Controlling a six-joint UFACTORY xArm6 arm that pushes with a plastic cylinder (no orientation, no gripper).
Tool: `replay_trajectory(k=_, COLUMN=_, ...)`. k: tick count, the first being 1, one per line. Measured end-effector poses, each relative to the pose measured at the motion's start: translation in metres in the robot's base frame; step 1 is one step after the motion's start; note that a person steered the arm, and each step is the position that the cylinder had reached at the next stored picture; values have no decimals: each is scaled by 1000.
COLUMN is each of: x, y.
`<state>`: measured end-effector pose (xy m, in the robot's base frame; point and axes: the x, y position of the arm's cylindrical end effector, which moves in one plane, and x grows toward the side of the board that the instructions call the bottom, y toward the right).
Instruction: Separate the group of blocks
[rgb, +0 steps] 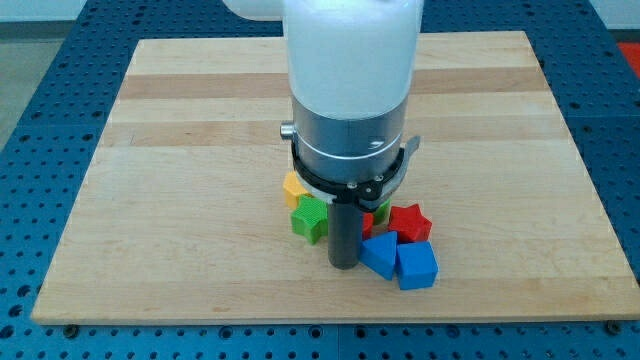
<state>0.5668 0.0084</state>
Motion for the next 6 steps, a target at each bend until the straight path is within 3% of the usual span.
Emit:
replay_trajectory(k=1, x=-39, y=12)
replay_trajectory(k=4, x=-58, y=-13)
replay_trajectory(k=5, x=-88, y=15)
replay_trajectory(k=6, x=-85, y=17)
